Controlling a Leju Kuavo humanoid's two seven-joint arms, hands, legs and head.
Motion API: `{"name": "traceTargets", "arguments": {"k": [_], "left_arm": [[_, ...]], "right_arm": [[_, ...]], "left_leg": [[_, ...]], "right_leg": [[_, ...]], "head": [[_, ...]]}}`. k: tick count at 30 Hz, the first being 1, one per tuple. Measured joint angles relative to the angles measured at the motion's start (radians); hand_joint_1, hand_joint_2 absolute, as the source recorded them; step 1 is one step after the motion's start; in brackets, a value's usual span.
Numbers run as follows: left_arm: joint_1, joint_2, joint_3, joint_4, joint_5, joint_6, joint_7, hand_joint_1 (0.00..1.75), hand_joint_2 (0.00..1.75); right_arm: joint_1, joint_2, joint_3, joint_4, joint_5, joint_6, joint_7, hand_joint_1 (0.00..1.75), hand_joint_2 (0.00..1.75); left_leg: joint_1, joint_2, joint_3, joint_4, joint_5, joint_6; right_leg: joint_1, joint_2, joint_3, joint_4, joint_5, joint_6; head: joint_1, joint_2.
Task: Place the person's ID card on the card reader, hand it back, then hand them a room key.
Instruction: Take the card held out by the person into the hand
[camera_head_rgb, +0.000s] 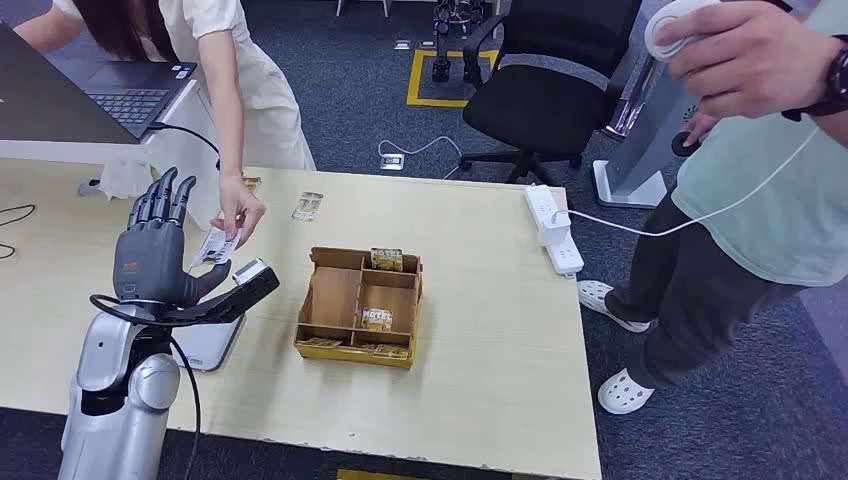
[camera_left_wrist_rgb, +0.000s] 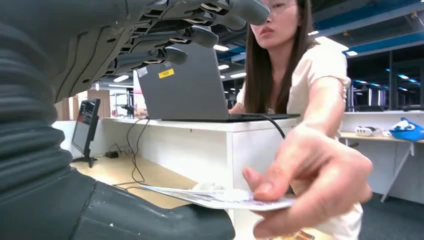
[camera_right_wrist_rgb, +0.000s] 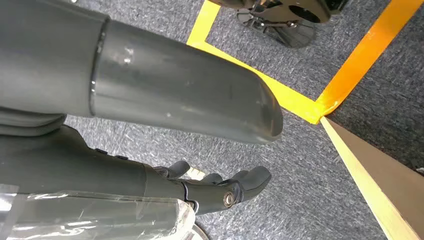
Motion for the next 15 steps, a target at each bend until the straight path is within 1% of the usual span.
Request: {"name": "traceTargets", "arguments": {"k": [1, 2, 3, 4, 9, 15], "left_arm": [[0.0, -0.002, 0.0, 0.0, -0.003, -0.002, 0.0, 0.91, 1.75], [0.0, -0.004, 0.0, 0.0, -0.006, -0.003, 0.0, 1.12, 1.75], [0.0, -0.007, 0.001, 0.0, -0.012, -0.004, 0.0, 1.55, 1.75], [0.0, -0.009, 0.002, 0.0, -0.017, -0.005, 0.0, 1.75, 1.75], [0.002, -0.015, 0.006, 0.0, -0.027, -0.016, -0.006, 1.75, 1.75], [0.006, -0.02, 0.012, 0.0, -0.029, -0.018, -0.01, 1.75, 1.75]], "right_arm": [[0.0, 0.001, -0.003, 0.0, 0.006, 0.001, -0.004, 0.0, 0.0], [0.0, 0.001, -0.007, 0.0, 0.011, 0.001, -0.007, 0.0, 0.0], [0.001, 0.003, -0.014, -0.001, 0.02, 0.002, -0.013, 0.0, 0.0], [0.001, 0.004, -0.02, -0.001, 0.028, 0.002, -0.018, 0.0, 0.0], [0.003, 0.008, -0.048, -0.003, 0.063, 0.007, -0.04, 0.0, 0.0], [0.006, 0.01, -0.07, -0.003, 0.074, 0.01, -0.044, 0.0, 0.0]], "left_leg": [[0.0, 0.0, 0.0, 0.0, 0.0, 0.0], [0.0, 0.0, 0.0, 0.0, 0.0, 0.0], [0.0, 0.0, 0.0, 0.0, 0.0, 0.0], [0.0, 0.0, 0.0, 0.0, 0.0, 0.0], [0.0, 0.0, -0.001, 0.0, 0.0, 0.0], [0.0, -0.001, -0.001, 0.0, 0.0, 0.0]], "right_leg": [[0.0, 0.0, 0.0, 0.0, 0.0, 0.0], [0.0, 0.0, 0.0, 0.0, 0.0, 0.0], [0.0, 0.0, 0.0, 0.0, 0.0, 0.0], [0.0, 0.0, 0.0, 0.0, 0.0, 0.0], [0.0, -0.001, 0.0, 0.0, 0.0, 0.0], [0.0, -0.001, 0.0, 0.0, 0.0, 0.0]], "head": [[0.0, 0.0], [0.0, 0.0], [0.0, 0.0], [0.0, 0.0], [0.0, 0.0], [0.0, 0.0]]}}
